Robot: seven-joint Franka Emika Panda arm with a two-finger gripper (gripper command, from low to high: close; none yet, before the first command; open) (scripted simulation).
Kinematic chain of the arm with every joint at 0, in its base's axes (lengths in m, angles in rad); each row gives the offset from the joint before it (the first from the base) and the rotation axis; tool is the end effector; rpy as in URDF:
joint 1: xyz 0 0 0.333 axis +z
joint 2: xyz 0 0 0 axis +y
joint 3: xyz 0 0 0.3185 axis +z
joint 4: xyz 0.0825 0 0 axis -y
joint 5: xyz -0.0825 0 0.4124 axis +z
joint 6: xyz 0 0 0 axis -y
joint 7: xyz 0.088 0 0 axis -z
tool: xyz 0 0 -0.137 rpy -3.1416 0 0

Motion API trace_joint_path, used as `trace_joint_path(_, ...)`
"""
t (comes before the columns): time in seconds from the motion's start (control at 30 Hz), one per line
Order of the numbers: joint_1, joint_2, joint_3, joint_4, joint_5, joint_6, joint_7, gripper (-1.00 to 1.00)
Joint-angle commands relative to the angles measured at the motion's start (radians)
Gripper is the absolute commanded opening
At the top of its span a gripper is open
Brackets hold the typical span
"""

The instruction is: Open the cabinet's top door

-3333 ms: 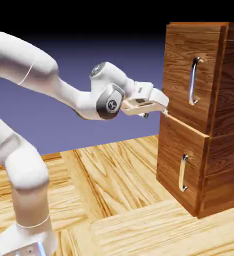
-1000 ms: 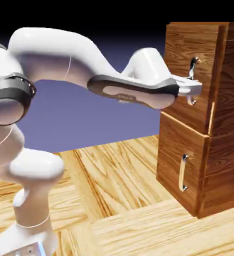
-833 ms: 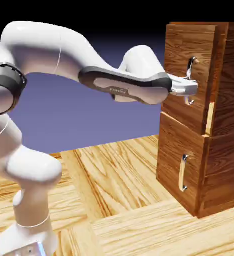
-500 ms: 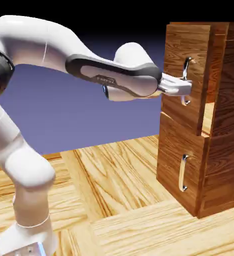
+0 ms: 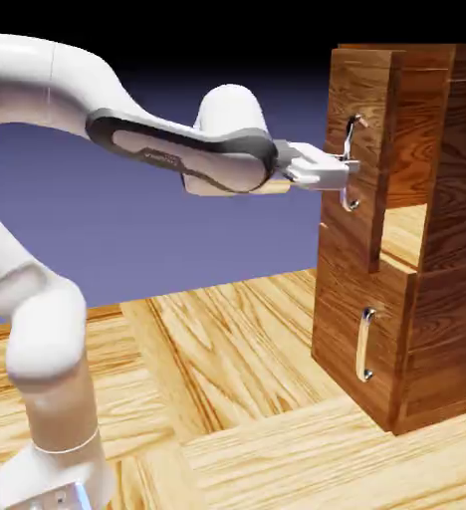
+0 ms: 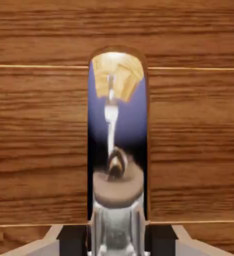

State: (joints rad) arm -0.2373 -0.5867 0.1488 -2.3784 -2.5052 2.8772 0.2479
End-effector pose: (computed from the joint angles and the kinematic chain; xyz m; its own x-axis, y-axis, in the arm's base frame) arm 0.4593 -0.0042 0.5560 0.1890 0.6807 -0.7077 0.1875 0.6824 0.7065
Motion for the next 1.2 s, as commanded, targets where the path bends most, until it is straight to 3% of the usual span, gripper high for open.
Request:
trace_joint_path(0.0,-0.025,-0.016,0.025,-0.013,0.045,-0.001,-0.027,-1.0)
trace_joint_path(0.33,-0.216,-0.188,0.225,-0.126,0.48,-0.017,-0.296,-1.0)
trace_joint_path(0.63,-0.234,-0.314,0.326,-0.213,0.871,-0.114,-0.57,-1.0)
trace_joint_path(0.9,-0.146,-0.379,0.447,-0.241,1.216,-0.389,-0.778,-1.0)
trace_joint_path(1.17,-0.132,-0.369,0.645,-0.148,1.472,-0.737,-0.865,-1.0)
